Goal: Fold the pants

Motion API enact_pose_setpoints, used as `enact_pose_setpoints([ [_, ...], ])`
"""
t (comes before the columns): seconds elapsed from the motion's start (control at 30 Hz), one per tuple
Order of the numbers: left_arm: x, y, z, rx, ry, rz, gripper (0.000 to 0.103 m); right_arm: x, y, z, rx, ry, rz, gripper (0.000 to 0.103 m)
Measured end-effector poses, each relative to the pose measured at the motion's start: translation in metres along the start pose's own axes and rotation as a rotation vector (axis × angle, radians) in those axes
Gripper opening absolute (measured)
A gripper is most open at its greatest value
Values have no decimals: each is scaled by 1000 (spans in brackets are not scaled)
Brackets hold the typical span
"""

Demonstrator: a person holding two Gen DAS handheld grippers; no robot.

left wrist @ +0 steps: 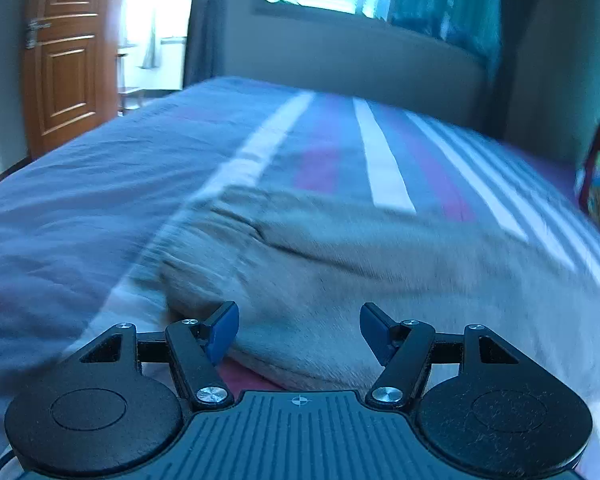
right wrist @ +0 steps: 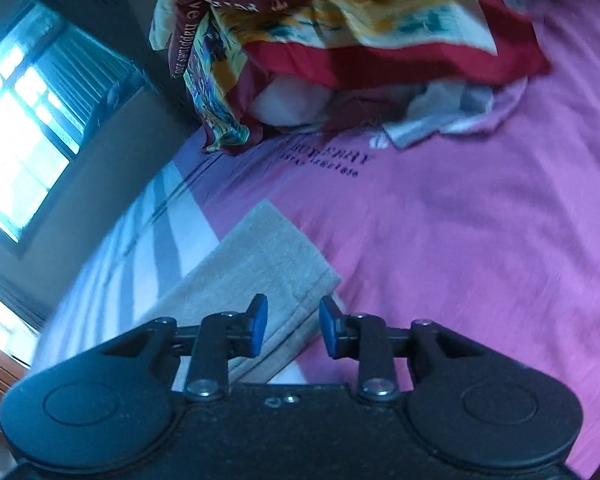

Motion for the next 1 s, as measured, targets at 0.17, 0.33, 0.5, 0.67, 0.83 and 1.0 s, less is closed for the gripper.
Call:
enact_pose_setpoints([
  [0.17, 36, -2, -15, -38, 44, -177, 67, -9, -2, 27, 57, -3, 120, 26],
  [0.33, 76, -22, -15, -28, -23, -439, 67, -3, -3, 38, 79, 50, 166, 5],
  [0.5, 83, -35, 2, 10, -135, -555, 67, -3, -18, 40, 76, 16, 110, 5],
  [0.67, 83, -32, 26, 13, -155, -611, 20, 0, -19, 41, 83, 11, 100, 12],
  [0.83, 76, -19, 28, -63, -182, -576, 20, 3, -19, 42, 88, -8, 81, 12],
  [1.0, 83, -25, 48, 16, -177, -597, 38, 2, -18, 46, 86, -13, 87, 12],
])
Point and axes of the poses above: each gripper's, at about its wrist camera, not at the fingertips, and z roughly the way its jaws point, x to its left, y to its top, the point moved 5 cm from there along z, roughly the way its jaws point, and after that the axes turned 13 degrees about z, right-handed, at the moved point
